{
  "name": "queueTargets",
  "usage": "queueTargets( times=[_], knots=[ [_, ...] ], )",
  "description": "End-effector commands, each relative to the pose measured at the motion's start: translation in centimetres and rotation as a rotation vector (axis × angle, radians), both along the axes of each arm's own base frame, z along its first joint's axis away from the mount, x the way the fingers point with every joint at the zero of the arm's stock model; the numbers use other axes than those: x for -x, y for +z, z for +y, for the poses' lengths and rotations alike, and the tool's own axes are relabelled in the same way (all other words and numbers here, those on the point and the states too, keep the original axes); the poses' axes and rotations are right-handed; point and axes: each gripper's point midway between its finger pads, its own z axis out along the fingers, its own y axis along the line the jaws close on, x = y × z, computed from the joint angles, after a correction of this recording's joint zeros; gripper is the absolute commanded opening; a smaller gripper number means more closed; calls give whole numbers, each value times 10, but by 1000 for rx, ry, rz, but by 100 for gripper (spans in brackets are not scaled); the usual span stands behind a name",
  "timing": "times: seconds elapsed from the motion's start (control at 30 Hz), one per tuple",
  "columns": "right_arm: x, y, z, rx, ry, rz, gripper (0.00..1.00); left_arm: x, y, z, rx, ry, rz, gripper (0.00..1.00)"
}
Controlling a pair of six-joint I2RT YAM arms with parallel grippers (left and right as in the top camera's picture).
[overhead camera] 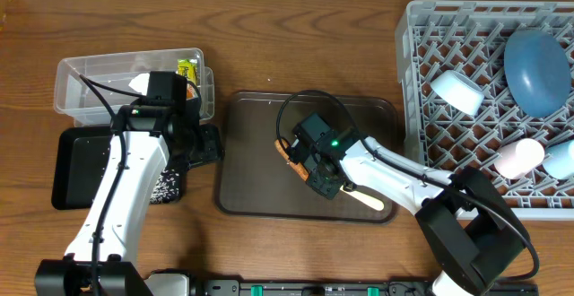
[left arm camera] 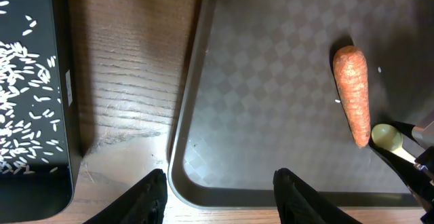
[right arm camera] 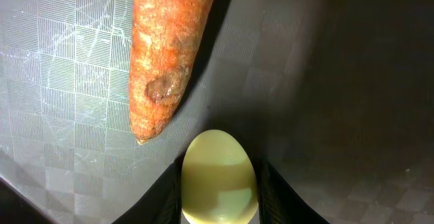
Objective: Sort waste into correct bins and load items into the dishwasher rack
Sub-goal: 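Grasp the cream spoon handle with the right gripper and lift it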
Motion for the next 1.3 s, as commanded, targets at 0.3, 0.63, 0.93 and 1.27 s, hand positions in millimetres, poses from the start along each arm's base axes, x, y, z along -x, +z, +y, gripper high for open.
queueTargets(
  times=[0.3, 0.63, 0.93, 1.27],
  knots=[
    [-2, -22, -31, 121, -183, -9, 2, -4, 6, 2, -10, 2, -19, 53],
    [-17, -10, -19, 74, -284, -43, 2, -3, 6, 2, -10, 2, -18, 53],
    [-31, 23, -16, -1, -363, -120, 3, -4, 6, 2, -10, 2, -19, 53],
    [-54, 61, -38, -93, -479, -183, 16, -4, 6, 2, -10, 2, -19, 53]
  ],
)
